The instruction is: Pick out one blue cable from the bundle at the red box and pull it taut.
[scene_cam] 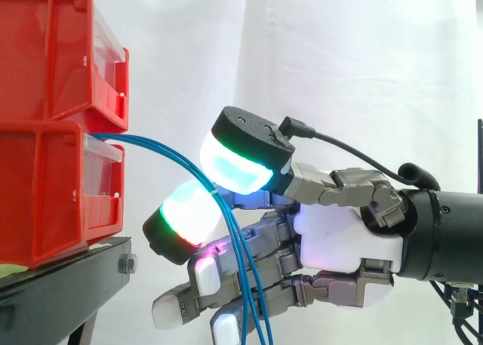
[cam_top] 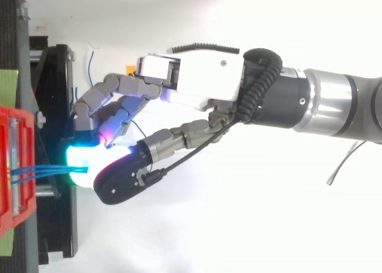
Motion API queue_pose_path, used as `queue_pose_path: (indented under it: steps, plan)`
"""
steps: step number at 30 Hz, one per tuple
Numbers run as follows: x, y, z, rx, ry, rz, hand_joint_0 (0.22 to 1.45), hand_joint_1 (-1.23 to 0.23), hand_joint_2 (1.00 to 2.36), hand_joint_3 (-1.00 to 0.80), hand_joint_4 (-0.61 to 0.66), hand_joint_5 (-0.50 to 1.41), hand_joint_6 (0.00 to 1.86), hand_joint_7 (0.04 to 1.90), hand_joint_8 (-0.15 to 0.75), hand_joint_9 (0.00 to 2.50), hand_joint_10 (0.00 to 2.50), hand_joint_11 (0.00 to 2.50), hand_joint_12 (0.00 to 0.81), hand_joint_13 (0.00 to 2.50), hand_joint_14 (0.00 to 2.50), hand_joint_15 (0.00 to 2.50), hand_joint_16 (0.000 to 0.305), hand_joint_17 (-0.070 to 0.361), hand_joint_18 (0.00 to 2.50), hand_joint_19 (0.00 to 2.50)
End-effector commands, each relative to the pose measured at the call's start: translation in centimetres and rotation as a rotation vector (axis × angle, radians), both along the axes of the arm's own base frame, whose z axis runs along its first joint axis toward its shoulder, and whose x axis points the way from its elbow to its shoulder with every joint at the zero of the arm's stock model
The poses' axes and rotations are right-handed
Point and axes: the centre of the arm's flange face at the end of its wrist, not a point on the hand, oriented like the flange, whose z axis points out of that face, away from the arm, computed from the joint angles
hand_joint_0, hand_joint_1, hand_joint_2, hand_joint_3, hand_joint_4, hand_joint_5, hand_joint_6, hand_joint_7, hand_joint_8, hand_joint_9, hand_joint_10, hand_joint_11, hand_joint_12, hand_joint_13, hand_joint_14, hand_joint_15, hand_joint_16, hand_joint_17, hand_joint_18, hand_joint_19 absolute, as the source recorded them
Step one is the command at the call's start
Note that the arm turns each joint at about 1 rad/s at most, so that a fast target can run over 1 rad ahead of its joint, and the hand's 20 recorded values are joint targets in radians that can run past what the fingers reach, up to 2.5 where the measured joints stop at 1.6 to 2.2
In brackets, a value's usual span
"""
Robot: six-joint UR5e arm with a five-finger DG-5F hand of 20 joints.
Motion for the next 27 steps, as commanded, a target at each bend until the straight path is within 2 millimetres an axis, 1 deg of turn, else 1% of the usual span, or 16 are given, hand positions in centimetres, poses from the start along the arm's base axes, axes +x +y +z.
queue_pose_path:
  steps: [1,6,8,9,11,12,16,21,23,27]
  plan:
    - [0.0,0.04,0.0,-0.001,0.0,0.0,0.6,-0.66,1.01,-0.37,0.01,-0.13,0.92,0.94,0.22,0.96,0.03,0.7,0.292,0.66,0.02,0.34,0.041,0.092,0.76,0.61]
    - [0.0,0.04,0.0,-0.001,0.0,0.0,0.62,-0.72,1.01,-0.35,-0.01,-0.14,0.93,0.92,0.214,0.94,0.03,0.7,0.291,0.66,0.01,0.34,0.041,0.092,0.76,0.6]
    - [0.01,0.14,0.0,0.0,0.0,0.0,0.63,-0.74,1.02,-0.34,-0.02,-0.14,0.93,0.95,0.218,0.94,0.03,0.71,0.29,0.67,0.01,0.34,0.041,0.092,0.76,0.59]
    - [0.01,0.16,0.0,-0.001,0.0,0.002,0.63,-0.75,1.02,-0.33,-0.03,-0.14,0.93,0.96,0.219,0.94,0.02,0.71,0.29,0.67,0.01,0.34,0.041,0.092,0.76,0.59]
    - [0.01,0.14,0.0,0.0,0.0,0.0,0.67,-0.8,1.02,-0.31,-0.12,-0.15,0.94,1.04,0.216,0.94,0.03,0.71,0.29,0.67,0.01,0.33,0.041,0.092,0.77,0.58]
    - [0.01,0.14,0.0,0.0,0.0,0.0,0.69,-0.83,1.02,-0.31,-0.13,-0.15,0.95,1.04,0.217,0.94,0.02,0.71,0.289,0.67,0.01,0.33,0.041,0.092,0.77,0.58]
    - [0.01,0.16,0.0,0.001,0.0,0.002,0.72,-0.85,1.01,-0.37,-0.13,-0.15,0.95,1.03,0.197,0.94,0.03,0.71,0.285,0.67,0.01,0.32,0.04,0.091,0.78,0.56]
    - [0.01,0.16,0.0,0.001,0.0,0.002,0.74,-0.87,1.01,-0.44,-0.19,-0.15,0.95,1.1,0.184,0.95,0.02,0.71,0.283,0.67,0.01,0.32,0.039,0.089,0.78,0.56]
    - [0.01,0.16,0.12,0.001,-0.002,0.002,0.75,-0.89,1.0,-0.5,-0.22,-0.14,0.96,1.15,0.182,0.98,0.02,0.71,0.275,0.68,0.01,0.31,0.039,0.088,0.79,0.54]
    - [0.08,0.04,0.14,0.001,-0.003,0.001,0.74,-0.91,1.0,-0.5,-0.23,-0.13,0.96,1.11,0.182,1.0,0.03,0.73,0.269,0.7,0.01,0.32,0.039,0.087,0.8,0.54]
